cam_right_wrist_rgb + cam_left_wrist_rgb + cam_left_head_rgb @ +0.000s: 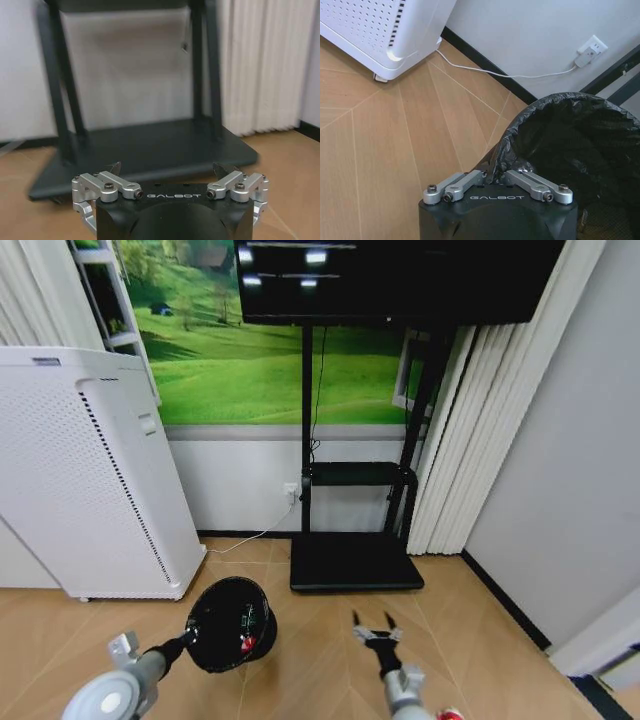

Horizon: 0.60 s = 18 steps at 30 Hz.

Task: Pick up the trash bin and place the garbage on the floor into it.

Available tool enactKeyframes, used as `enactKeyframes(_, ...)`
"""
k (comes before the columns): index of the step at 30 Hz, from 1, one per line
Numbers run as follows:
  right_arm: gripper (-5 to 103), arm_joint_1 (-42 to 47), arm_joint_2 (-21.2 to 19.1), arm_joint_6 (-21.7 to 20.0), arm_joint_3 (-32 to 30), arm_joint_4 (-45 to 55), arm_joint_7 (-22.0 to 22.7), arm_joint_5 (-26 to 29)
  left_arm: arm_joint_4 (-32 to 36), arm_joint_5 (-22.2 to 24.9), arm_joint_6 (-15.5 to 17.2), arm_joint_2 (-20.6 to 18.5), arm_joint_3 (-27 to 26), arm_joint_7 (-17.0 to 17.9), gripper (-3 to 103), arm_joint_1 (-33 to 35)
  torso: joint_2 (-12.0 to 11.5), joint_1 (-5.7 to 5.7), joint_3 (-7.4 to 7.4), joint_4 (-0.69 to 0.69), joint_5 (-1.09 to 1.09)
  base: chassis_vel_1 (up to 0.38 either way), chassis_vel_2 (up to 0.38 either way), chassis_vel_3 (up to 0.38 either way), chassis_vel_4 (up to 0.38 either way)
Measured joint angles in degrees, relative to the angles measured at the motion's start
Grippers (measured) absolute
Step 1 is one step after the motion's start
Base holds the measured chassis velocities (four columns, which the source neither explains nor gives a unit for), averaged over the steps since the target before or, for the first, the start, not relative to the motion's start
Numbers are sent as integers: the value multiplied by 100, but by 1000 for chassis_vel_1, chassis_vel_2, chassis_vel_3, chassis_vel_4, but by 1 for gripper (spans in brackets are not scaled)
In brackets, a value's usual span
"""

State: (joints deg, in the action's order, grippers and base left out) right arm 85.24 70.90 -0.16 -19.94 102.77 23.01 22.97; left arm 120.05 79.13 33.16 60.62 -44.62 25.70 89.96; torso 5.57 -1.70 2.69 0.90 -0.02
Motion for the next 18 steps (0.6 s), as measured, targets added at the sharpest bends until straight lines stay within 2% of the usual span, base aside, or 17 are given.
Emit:
enactKeyframes(4, 100, 179, 48, -231, -423, -264, 30, 70, -87, -35, -1, 45, -16, -79, 2, -19, 0, 0, 0, 0, 1, 61, 66, -48, -57)
enactKeyframes(9, 100, 430, 119, -218, -748, -693, -22, -18, -213, -115, -2, 112, 17, -187, 2, -86, 0, 0, 0, 2, 2, 0, 0, 0, 0)
enactKeyframes(15, 100, 428, 129, -227, -862, -1203, -48, 173, -306, -142, -3, 136, 44, -262, 2, -179, 0, 0, 0, 2, 3, 0, 0, 0, 0)
enactKeyframes(18, 100, 359, 119, -211, -867, -1587, -125, 101, -369, -219, -4, 80, 50, -326, 2, -202, 0, 0, 0, 2, 3, 0, 0, 0, 0)
